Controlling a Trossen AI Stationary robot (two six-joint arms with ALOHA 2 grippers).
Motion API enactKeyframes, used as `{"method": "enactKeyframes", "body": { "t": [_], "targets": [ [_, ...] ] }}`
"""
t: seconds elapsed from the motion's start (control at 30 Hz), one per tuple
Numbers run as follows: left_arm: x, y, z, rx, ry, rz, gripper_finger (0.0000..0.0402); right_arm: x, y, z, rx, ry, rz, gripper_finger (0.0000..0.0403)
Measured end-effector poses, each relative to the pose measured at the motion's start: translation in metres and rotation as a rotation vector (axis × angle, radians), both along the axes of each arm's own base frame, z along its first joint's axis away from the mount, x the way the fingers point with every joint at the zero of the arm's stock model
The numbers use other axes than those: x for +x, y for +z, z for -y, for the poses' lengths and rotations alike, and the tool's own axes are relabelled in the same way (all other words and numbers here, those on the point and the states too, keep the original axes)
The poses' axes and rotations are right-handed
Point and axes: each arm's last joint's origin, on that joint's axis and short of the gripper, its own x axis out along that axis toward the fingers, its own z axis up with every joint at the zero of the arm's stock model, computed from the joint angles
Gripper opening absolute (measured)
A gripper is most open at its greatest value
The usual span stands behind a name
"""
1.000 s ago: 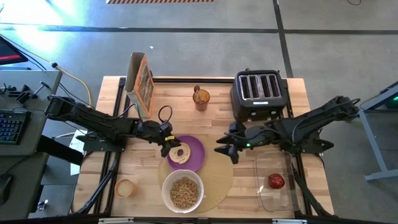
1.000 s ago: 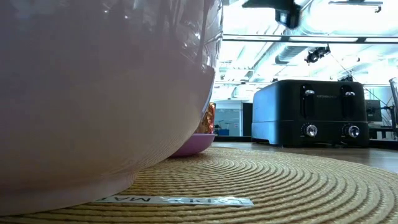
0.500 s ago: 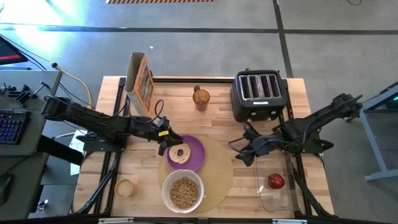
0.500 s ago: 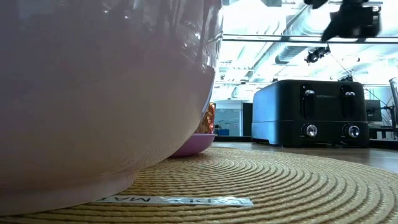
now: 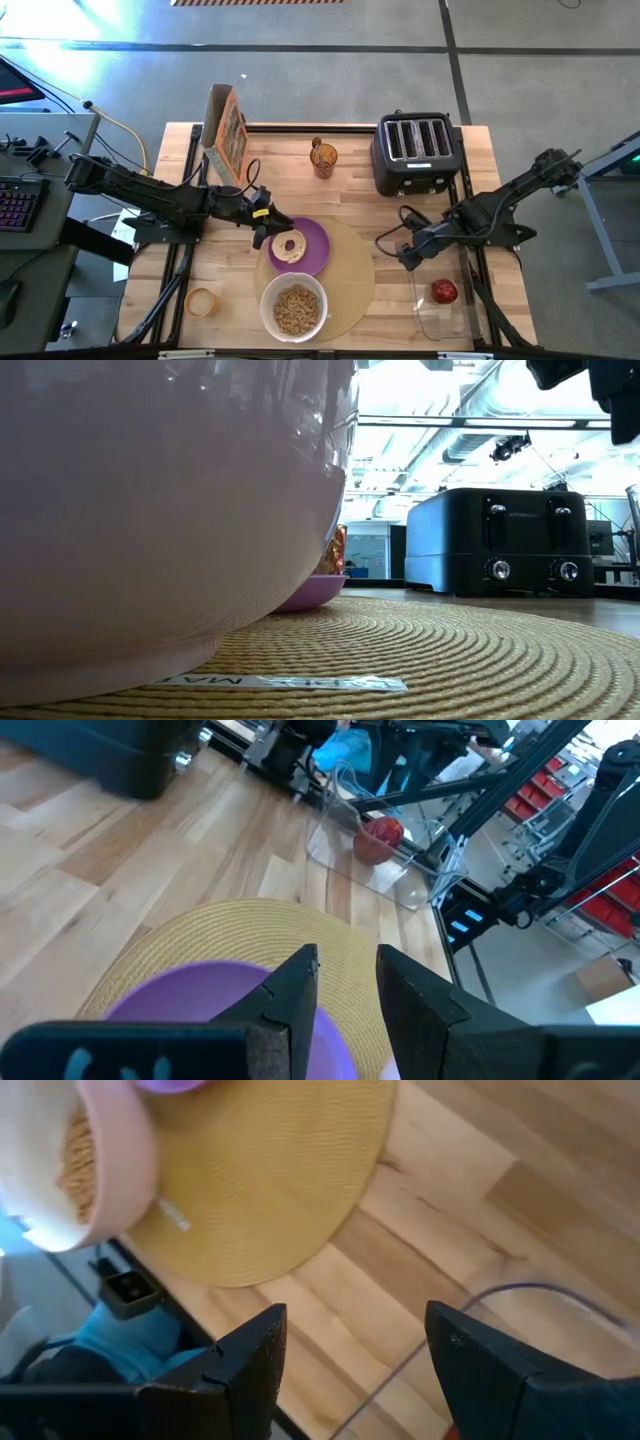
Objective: Arrange a breakfast setting
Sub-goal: Put the apple on the violet plate to the right of the bagel
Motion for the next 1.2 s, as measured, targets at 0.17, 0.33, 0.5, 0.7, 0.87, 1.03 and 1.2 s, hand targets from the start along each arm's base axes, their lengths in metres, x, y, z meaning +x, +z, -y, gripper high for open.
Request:
{"method": "enactKeyframes", "body": {
  "t": [0.17, 0.33, 0.5, 0.7, 0.87, 1.03, 1.2],
  "targets": [
    [-0.001, -0.002, 0.000, 0.027, -0.007, -0.021, 0.0095, -0.001, -0.001, 0.000, -0.006, 0.000, -0.010, 0.0220],
    [-0.001, -0.003, 0.000, 0.029, -0.008, -0.034, 0.0095, -0.001, -0.001, 0.001, -0.004, -0.004, -0.015, 0.0228],
    [-0.001, -0.004, 0.000, 0.029, -0.008, -0.035, 0.0095, -0.004, -0.002, 0.000, 0.032, 0.031, -0.059, 0.0261],
    [-0.001, -0.004, 0.000, 0.030, 0.004, -0.035, 0.0095, -0.006, 0.000, -0.010, 0.065, 0.089, -0.044, 0.0283],
    [-0.001, -0.002, -0.001, 0.029, 0.025, -0.019, 0.0095, -0.008, 0.000, -0.022, 0.033, 0.130, 0.016, 0.0284],
    [0.000, -0.001, -0.001, 0.016, 0.032, -0.010, 0.0095, -0.011, -0.002, -0.036, 0.044, 0.185, 0.018, 0.0284],
    [0.000, -0.001, -0.001, 0.008, 0.034, -0.008, 0.0095, -0.021, -0.010, -0.044, 0.097, 0.101, -0.133, 0.0284]
  ]
}}
